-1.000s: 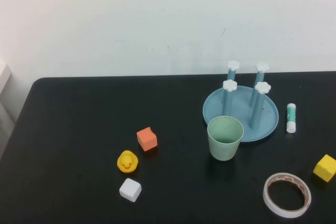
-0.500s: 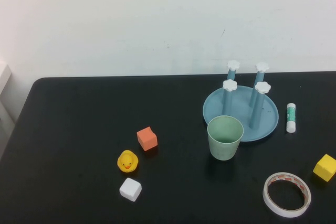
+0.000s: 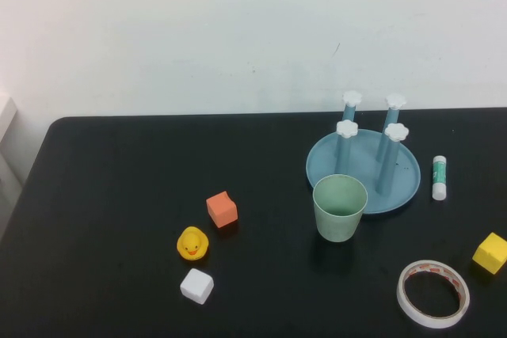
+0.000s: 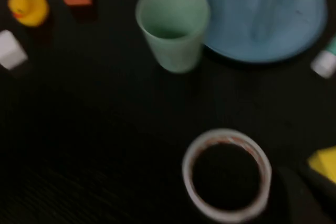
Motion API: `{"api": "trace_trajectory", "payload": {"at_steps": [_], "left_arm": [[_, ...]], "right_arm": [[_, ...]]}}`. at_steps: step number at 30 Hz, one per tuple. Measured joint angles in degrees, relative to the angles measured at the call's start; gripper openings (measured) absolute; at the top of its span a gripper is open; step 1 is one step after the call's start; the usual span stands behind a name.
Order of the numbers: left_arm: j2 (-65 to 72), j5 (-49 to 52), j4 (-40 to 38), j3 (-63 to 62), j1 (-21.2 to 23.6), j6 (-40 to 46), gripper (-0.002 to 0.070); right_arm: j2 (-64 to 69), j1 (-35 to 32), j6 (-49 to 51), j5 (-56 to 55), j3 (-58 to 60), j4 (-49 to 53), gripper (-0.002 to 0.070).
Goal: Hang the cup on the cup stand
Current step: Pick up the cup from the table
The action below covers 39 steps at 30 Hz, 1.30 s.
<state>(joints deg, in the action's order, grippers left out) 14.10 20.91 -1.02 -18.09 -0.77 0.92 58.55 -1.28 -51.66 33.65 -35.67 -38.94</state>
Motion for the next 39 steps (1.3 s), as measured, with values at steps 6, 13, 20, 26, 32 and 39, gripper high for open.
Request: {"api": "trace_trajectory", "payload": {"at_steps": [6, 13, 20, 26, 32, 39], "left_arm": [[0.00, -2.29, -1.02, 0.77, 0.00, -0.92, -0.0002], [0.00, -5.00, -1.12, 2.44, 0.00, -1.22, -0.0002], [0.00, -6.59, -1.12, 3.11, 0.00, -1.22, -0.0002], [0.00, -6.59, -1.12, 3.11, 0.00, -1.22, -0.0002], [0.00, -6.94, -1.12, 3.24, 0.00, -1.22, -0.0002], [0.00, -7.04, -1.34, 3.28, 0.00, -1.22, -0.0002]], "right_arm": [[14.75, 3.49, -18.54, -4.50, -4.57, -17.23, 0.0155], [31.66, 13.04, -26.27, -12.96, -13.17, -29.76, 0.0382], [46.85, 17.27, -26.40, -18.06, -22.34, -38.34, 0.0409], [51.45, 17.36, -26.40, -21.85, -24.80, -41.17, 0.0410], [53.43, 17.36, -26.40, -22.78, -25.00, -42.15, 0.0410], [55.85, 17.36, -26.63, -21.33, -25.00, -43.42, 0.0409]]}}
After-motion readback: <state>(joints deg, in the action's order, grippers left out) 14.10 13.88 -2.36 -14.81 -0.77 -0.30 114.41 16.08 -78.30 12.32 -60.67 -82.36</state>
